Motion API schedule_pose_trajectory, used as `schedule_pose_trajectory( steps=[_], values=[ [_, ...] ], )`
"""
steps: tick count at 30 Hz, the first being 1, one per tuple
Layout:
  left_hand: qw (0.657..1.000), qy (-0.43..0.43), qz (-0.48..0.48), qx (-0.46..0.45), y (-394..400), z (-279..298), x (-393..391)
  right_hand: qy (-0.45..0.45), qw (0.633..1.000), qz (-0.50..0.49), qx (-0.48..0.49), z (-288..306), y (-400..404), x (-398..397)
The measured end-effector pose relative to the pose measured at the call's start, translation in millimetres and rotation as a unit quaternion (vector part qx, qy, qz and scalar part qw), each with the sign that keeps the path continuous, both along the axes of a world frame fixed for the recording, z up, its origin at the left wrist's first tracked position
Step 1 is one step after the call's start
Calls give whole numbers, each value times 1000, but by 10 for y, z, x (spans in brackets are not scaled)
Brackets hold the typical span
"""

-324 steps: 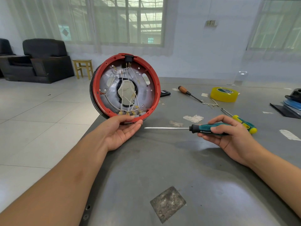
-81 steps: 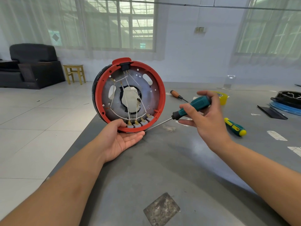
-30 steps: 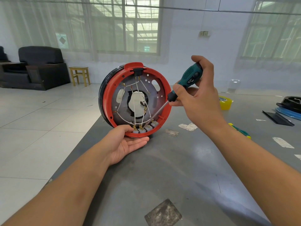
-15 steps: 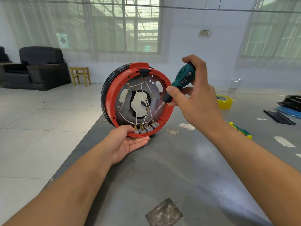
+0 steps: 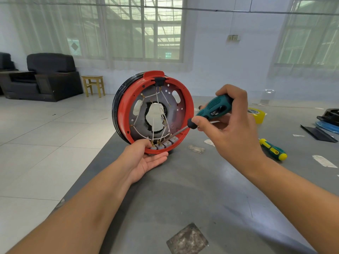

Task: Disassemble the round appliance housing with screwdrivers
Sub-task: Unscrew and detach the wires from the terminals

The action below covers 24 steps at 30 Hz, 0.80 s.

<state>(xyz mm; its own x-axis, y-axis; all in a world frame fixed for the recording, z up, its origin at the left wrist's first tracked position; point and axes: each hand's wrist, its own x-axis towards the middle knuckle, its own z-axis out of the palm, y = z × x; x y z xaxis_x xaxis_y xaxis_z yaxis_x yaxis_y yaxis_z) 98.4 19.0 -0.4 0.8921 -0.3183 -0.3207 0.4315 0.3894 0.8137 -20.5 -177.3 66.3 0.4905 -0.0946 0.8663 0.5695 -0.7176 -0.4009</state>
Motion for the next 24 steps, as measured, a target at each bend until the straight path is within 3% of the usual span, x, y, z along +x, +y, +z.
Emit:
schedule_pose_trajectory(
  steps=[12,18,24],
  values=[
    [1000,4,1,8,0,-2,8,-63,995,54,-60,-237,-30,-39],
    [1000,-4,5,22,-13,2,-8,-105,981,73,-149,-273,-85,-62],
    [999,-9,1,33,-18,3,-15,-75,974,53,-207,-205,-16,-164]
  ],
)
